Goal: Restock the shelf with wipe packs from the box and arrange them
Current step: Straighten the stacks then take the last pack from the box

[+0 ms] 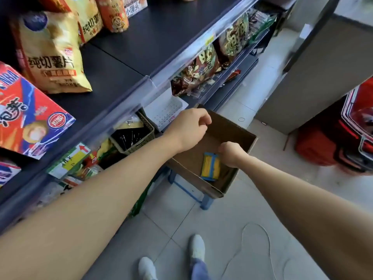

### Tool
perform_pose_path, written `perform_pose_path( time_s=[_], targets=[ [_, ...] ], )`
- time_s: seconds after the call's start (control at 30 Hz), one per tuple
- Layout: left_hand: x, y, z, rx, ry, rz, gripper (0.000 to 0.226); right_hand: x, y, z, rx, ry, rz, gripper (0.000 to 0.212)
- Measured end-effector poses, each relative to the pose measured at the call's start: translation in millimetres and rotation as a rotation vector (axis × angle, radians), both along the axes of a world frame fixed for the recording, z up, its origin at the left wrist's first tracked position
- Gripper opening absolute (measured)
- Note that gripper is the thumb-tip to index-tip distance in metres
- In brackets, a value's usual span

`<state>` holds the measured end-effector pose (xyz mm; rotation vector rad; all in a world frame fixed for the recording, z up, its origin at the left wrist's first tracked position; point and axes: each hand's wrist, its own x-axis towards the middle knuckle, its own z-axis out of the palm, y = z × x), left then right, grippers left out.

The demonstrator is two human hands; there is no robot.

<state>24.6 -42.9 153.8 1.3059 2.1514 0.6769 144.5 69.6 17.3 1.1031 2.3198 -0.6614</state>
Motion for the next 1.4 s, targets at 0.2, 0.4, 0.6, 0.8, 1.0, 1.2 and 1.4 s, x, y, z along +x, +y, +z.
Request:
perform_pose_path(
  time_s=[0.2, 0.4, 0.6, 0.8, 1.0, 1.2, 1.4],
  targets=[
    [-21.6, 5.3, -71.9, -0.052, -0.043, 0.090, 0.020, -14.5, 22.1, -96.3, -0.183, -0.039, -0.381, 0.031],
    [-33.0, 7.2, -136.3, -0.090, -0.092, 0.122, 0.019, -31.8, 28.5, -163.6, -0.465, -0.133, -0.625, 0.045],
    [-41.9, 12.6, -163.3, -0.095, -0.099, 0.137, 0.019, -43.2, 30.9, -239.3, -0.398, -0.173, -0.836, 0.095],
    [-45.1, 7.4, -161.3, -0.100, -0.090, 0.147, 0.019, -50.0, 33.8, -203.7, -0.212, -0.152, -0.628, 0.023],
    [-44.0, 6.0, -113.3, -0.047, -0.061, 0.167, 0.018, -42.7, 31.1, -137.7, -0.366, 0.419, -0.763, 0.034],
    [-40.4, 2.5, -15.3, 0.066, -0.011, 0.175, 0.018, -27.0, 16.3, -6.7, -0.552, 0.603, -0.481, 0.036],
    [-35.1, -27.2, 87.0, 0.189, 0.082, 0.206, 0.017, -27.7, -3.0, 122.6, -0.570, 0.752, -0.365, 0.019]
  ],
)
